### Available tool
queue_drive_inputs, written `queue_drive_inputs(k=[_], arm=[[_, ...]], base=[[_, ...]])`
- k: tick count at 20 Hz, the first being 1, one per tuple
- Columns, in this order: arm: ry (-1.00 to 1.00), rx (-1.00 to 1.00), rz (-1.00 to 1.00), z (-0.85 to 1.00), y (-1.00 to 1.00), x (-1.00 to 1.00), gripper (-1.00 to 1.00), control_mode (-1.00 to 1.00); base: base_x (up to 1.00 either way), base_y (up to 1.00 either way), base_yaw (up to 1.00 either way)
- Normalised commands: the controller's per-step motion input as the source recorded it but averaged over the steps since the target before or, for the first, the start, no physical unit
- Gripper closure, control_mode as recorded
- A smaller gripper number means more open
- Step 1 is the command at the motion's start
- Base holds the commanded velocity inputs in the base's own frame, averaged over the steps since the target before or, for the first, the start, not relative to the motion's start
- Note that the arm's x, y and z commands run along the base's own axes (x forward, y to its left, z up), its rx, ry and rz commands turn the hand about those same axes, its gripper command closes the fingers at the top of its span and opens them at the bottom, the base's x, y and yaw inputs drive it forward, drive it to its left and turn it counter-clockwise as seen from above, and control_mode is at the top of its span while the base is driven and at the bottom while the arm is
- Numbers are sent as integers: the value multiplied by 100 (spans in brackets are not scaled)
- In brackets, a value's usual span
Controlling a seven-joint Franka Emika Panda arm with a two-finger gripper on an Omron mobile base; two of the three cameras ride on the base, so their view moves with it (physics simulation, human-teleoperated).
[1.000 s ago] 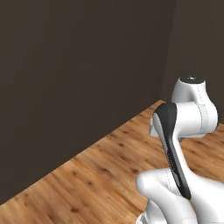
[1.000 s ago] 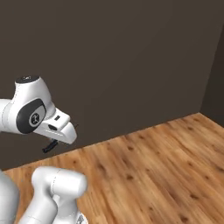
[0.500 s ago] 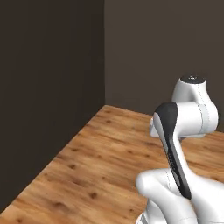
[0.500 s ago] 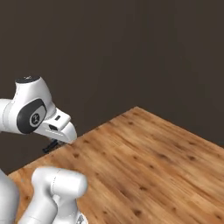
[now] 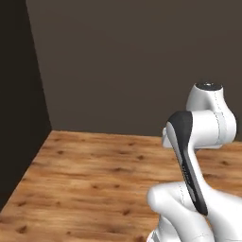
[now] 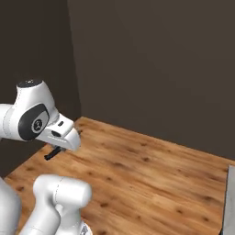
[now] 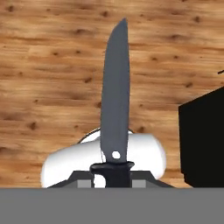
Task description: Retrieve the butter from the fridge and place it on a plate on the dining table. Then retrieve the butter knife by the fridge and place it near the plate.
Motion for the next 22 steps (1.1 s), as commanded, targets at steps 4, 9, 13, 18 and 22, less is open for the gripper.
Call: queue_drive_inputs(k=[4, 9, 13, 18, 22], arm=[[0, 0, 0, 0, 0, 0, 100, 100], [0, 0, 0, 0, 0, 0, 100, 100], [0, 0, 0, 0, 0, 0, 100, 100], [0, 0, 0, 0, 0, 0, 100, 100], [0, 0, 0, 0, 0, 0, 100, 100]], base=[[76, 0, -57], [83, 5, -57], [89, 21, -55], [88, 32, -57], [70, 45, -58]])
